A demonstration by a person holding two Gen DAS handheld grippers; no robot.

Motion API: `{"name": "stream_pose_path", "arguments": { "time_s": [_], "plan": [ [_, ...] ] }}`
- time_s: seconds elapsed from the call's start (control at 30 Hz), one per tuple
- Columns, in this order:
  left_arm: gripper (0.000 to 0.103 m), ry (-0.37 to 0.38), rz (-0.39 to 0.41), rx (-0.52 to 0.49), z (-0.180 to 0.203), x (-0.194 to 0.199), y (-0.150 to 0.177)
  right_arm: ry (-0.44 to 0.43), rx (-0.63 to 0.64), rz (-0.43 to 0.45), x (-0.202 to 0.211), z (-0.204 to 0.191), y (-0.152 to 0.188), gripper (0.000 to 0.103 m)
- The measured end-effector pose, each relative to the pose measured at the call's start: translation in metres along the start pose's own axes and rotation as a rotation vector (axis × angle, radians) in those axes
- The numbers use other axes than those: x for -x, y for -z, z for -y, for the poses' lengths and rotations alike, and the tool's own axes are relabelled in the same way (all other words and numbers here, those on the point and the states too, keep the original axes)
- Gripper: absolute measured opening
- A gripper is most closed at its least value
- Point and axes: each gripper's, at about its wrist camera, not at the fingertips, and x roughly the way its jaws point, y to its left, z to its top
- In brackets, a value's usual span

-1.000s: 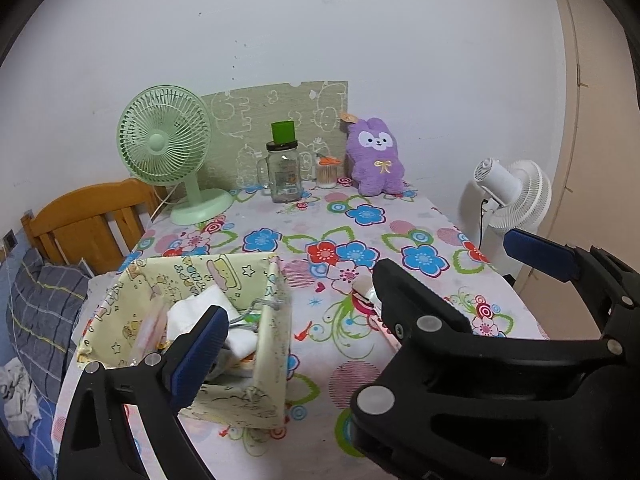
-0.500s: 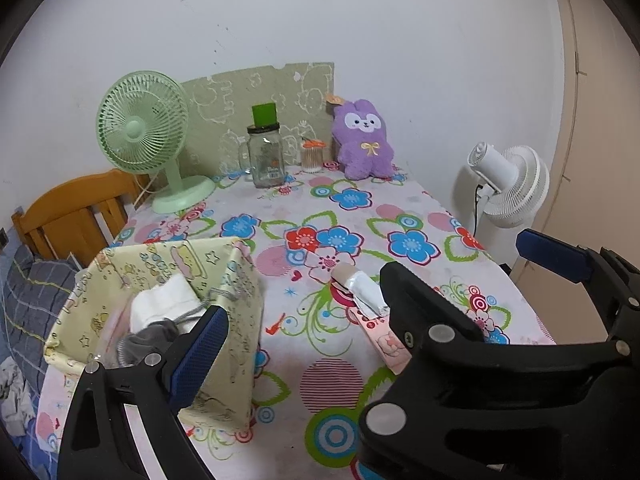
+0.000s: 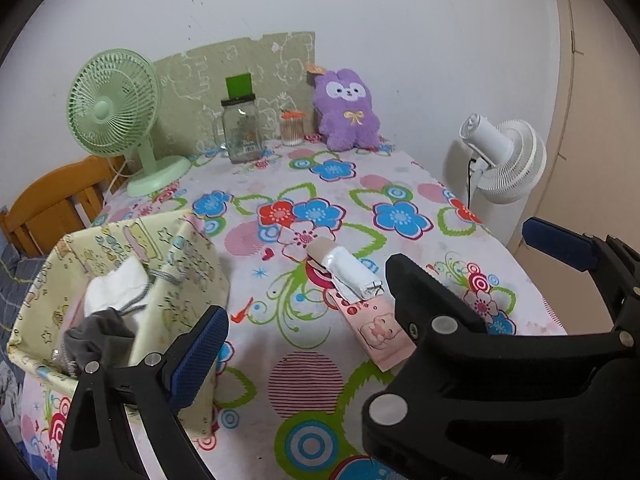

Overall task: Organize soft objects
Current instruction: 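Move both tools over the white rolled towel and pink wipes packet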

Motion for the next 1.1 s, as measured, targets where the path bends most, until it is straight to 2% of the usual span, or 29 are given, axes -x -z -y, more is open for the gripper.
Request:
{"name": "stream_pose_path", "arguments": {
  "time_s": [0.53, 0.77, 0.83, 1.1],
  "plan": [
    [0.098, 0.027, -0.088, 0.007, 0.012, -0.037, 0.002, 0.032, 0.004, -0.074, -0.036, 0.018, 0.008, 0.103],
    [0.098, 0.002, -0.118, -0.006, 0.013, -0.054, 0.001, 0.008, 0.065, -0.062, -0.052, 0.013, 0.007, 0.1],
    [0.098, -0.002, -0.131, -0.001, 0.011, -0.06, 0.0, -0.007, 0.079, -0.077, -0.058, 0.012, 0.006, 0.095],
    [0.098, -0.03, -0.168, 0.02, 0.003, -0.077, -0.004, -0.064, 0.099, -0.123, -0.087, 0.007, 0.001, 0.092]
  ]
}}
